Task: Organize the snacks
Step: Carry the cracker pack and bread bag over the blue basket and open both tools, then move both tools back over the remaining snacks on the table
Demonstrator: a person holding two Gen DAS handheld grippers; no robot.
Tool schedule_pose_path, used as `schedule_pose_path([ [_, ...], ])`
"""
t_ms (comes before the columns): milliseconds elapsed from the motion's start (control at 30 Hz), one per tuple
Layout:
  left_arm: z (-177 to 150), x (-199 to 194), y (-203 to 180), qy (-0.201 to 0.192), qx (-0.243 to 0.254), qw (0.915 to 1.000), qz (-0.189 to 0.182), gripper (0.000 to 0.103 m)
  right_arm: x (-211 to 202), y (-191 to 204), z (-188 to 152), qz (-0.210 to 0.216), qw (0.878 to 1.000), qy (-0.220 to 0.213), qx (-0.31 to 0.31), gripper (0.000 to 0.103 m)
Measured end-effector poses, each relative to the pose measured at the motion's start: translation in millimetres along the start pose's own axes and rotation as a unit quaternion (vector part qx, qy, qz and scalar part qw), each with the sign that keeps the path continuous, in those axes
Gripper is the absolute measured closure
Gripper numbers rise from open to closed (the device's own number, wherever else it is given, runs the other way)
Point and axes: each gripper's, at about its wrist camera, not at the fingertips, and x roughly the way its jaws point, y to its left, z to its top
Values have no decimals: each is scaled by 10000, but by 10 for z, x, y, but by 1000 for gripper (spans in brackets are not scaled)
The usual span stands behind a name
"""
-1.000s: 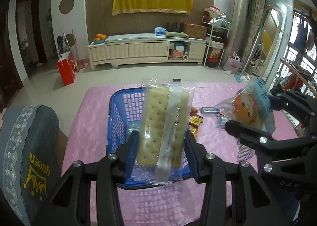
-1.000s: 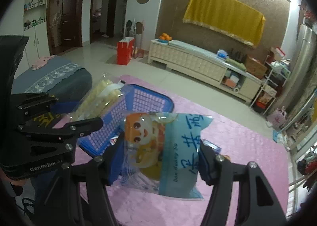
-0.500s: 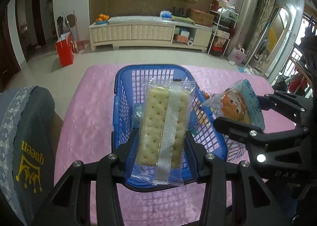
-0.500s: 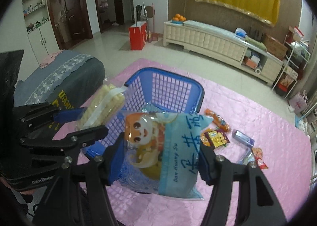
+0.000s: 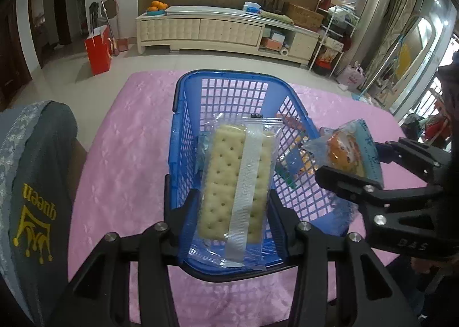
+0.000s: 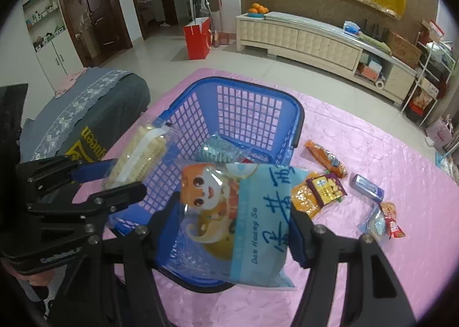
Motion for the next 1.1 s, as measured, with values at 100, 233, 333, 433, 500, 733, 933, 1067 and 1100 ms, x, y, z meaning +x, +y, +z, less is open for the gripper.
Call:
schedule_pose_path([
  [100, 5, 44, 18, 63, 34, 9998, 174, 60, 19, 8, 6, -53, 10000, -19, -3, 33],
  [233, -22, 28, 2, 75, 23, 9999, 80, 56, 51, 7, 10, 18, 10000, 51, -16, 32],
  [333, -33, -39, -27, -12, 40, 10000, -57, 43, 102, 11, 8, -59, 9998, 197, -83, 30],
  [433, -50, -110, -54, -85, 93, 9999, 28, 38, 49, -26, -7, -61, 9999, 113, 35, 20],
  [500, -49, -167, -44, -111, 73, 9999, 69, 38, -26, -39, -18, -130, 9999, -1, 27, 16],
  [733, -65, -428, -197, -310, 200, 9991, 227, 34, -369, -133, -89, -176, 9994, -292, 65, 9],
  [933, -54, -630, -498, -553, 465, 9971, 233, 26, -708, -254, -195, -335, 9981, -518, 84, 9],
  [1067, -32, -710, -735, -677, 604, 9958, 142, 26, -917, -364, -282, -441, 9968, -658, 135, 9],
  [1100, -25, -711, -800, -692, 643, 9954, 132, 26, -957, -391, -293, -466, 9965, -682, 163, 9],
])
